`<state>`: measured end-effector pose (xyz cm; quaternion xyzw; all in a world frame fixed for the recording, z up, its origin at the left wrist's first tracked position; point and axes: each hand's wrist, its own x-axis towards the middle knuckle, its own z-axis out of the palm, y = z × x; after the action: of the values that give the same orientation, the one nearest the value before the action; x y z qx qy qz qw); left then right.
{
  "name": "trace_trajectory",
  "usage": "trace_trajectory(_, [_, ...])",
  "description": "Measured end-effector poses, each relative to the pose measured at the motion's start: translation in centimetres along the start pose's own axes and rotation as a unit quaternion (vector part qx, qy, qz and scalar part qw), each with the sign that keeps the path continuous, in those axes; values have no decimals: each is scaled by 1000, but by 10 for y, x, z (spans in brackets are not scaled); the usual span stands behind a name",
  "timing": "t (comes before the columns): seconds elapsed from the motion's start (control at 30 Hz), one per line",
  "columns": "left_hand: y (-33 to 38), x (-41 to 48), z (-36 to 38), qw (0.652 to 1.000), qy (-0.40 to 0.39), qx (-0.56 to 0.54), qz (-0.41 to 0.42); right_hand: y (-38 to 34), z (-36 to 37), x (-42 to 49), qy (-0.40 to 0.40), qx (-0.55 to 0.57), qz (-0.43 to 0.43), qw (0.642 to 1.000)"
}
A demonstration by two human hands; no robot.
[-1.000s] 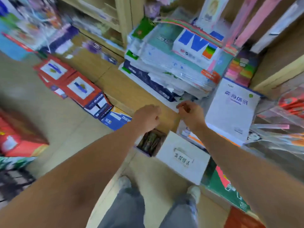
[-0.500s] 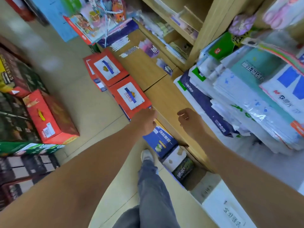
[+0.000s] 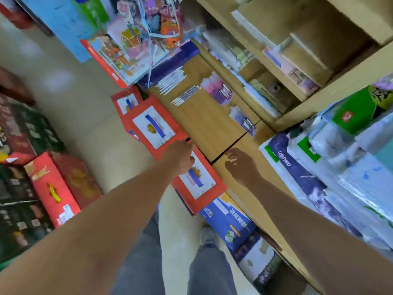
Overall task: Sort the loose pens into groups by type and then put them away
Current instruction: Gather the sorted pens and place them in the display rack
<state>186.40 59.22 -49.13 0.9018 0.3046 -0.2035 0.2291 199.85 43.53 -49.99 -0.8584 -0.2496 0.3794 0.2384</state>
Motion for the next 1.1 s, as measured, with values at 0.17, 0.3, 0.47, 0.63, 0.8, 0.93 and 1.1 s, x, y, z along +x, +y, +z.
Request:
trace_trajectory(0.17, [-71,77,-29,1000,2,14,23,-37,39,77,1,-2,52,999])
trace_trajectory(0.3, [-121,128,-49,998,-14,35,53,-62,71,122,15,20,107,994])
trace_trajectory(0.47, [-166,188,-53,997,-31,52,56,-85,103,168,20,27,115,993])
trace_trajectory(0.63, [-188,231,-45,994,-45,70,64,-101,118,222,37,25,97,994])
trace_trajectory(0.8, [-200,267,-34,994,-25,81,72,-110,131,280,37,-35,41,998])
trace_trajectory(0.93, [-209,292,-25,994,28,85,60,-118,142,319,44,-128,-6,991])
trace_trajectory(1.1, [-210,317,-20,992,65,103,20,-114,153,336,103,-199,-22,974])
